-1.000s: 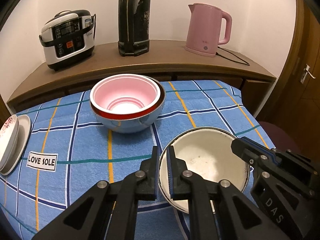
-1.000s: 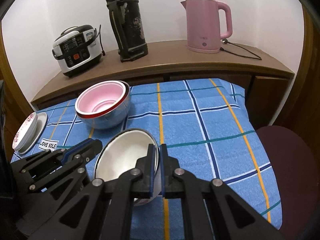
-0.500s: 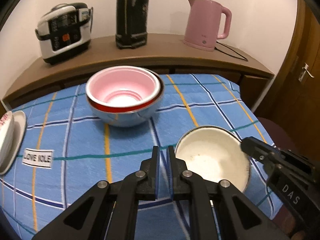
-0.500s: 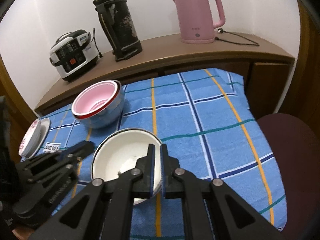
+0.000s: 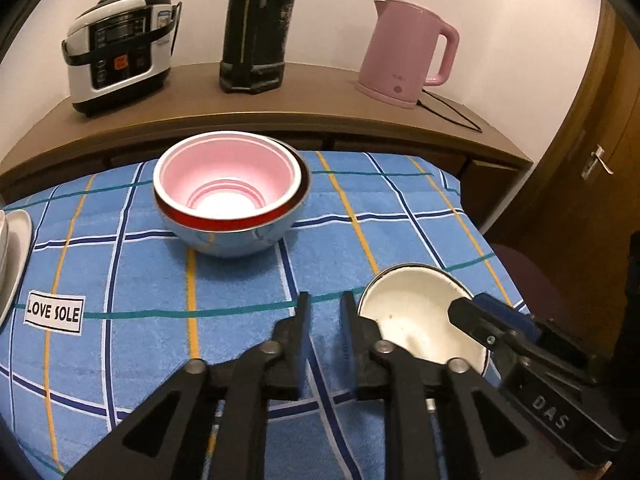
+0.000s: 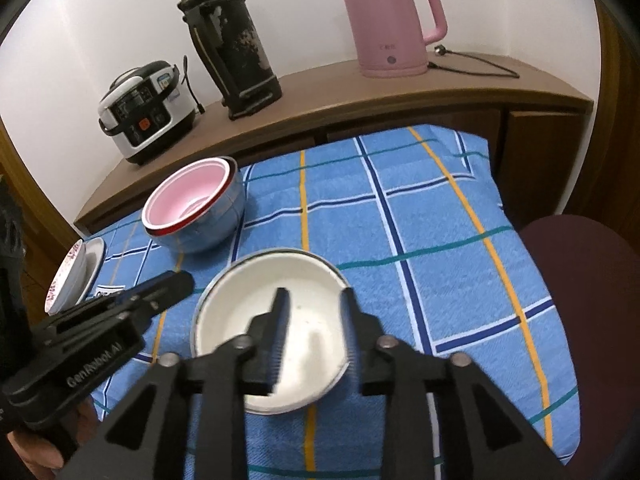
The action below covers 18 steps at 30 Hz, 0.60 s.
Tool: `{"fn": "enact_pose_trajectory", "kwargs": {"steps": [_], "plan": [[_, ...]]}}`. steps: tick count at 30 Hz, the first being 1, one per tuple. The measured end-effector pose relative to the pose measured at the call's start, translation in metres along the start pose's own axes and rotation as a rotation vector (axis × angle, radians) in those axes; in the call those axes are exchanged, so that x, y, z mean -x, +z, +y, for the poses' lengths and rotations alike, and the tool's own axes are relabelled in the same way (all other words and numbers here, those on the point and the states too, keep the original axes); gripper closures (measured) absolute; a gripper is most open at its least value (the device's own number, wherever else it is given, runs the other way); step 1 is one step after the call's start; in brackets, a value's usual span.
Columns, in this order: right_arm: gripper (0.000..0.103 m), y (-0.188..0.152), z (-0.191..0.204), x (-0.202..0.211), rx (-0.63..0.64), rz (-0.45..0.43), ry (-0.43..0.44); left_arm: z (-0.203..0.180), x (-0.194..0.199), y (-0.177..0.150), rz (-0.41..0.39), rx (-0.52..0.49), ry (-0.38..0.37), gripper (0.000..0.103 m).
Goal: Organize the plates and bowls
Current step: 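Lift the white enamel bowl with both grippers and carry it over the nested bowls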
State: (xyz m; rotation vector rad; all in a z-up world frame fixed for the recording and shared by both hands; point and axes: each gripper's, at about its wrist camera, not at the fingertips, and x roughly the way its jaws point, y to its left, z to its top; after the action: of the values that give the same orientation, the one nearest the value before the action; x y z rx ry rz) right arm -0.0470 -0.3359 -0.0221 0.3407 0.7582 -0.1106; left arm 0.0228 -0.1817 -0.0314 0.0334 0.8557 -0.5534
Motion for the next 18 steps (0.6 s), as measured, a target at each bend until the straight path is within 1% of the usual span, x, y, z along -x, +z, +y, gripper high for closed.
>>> {"fn": "enact_pose_trajectory", "kwargs": {"steps": [1,2,3,5,7,9,11,12,13,14,17,18], "plan": [[0.063,0.001,0.0,0.004,0.005,-0.015,-0.012,-0.002,0.002,0.0,-0.008,-0.006,0.0,0.068],[0.062,0.001,-0.001,0.008,0.01,-0.037,-0.027,-0.002,0.004,0.001,-0.021,-0.009,0.003,0.054],[0.062,0.002,-0.002,0.011,0.01,-0.049,-0.032,-0.003,0.009,0.002,-0.047,-0.015,0.016,0.044],[0.062,0.005,-0.006,0.013,0.001,-0.055,-0.038,-0.004,0.019,0.005,-0.106,-0.021,0.047,0.037],[0.062,0.006,-0.013,0.007,-0.006,-0.034,-0.053,-0.007,0.022,0.007,-0.115,-0.038,0.051,0.037],[0.061,0.004,-0.018,0.0,-0.018,0.0,-0.048,-0.013,0.014,0.007,-0.085,-0.071,0.064,0.037],[0.067,-0.001,-0.021,-0.008,-0.03,0.037,-0.028,-0.018,0.003,0.003,-0.044,-0.082,0.064,0.037],[0.069,-0.003,-0.021,-0.012,-0.031,0.056,-0.025,-0.019,-0.003,0.0,-0.019,-0.082,0.047,0.037],[0.074,-0.005,-0.021,-0.015,-0.03,0.065,-0.021,-0.021,-0.007,-0.002,-0.001,-0.078,0.034,0.037],[0.079,-0.006,-0.021,-0.017,-0.032,0.072,-0.019,-0.023,-0.01,-0.003,0.008,-0.082,0.038,0.038],[0.082,-0.009,-0.022,-0.024,-0.051,0.094,-0.007,-0.024,-0.017,-0.006,0.014,-0.102,0.074,0.038],[0.085,-0.009,-0.022,-0.026,-0.055,0.1,-0.008,-0.023,-0.02,-0.006,0.024,-0.097,0.079,0.045]]}}
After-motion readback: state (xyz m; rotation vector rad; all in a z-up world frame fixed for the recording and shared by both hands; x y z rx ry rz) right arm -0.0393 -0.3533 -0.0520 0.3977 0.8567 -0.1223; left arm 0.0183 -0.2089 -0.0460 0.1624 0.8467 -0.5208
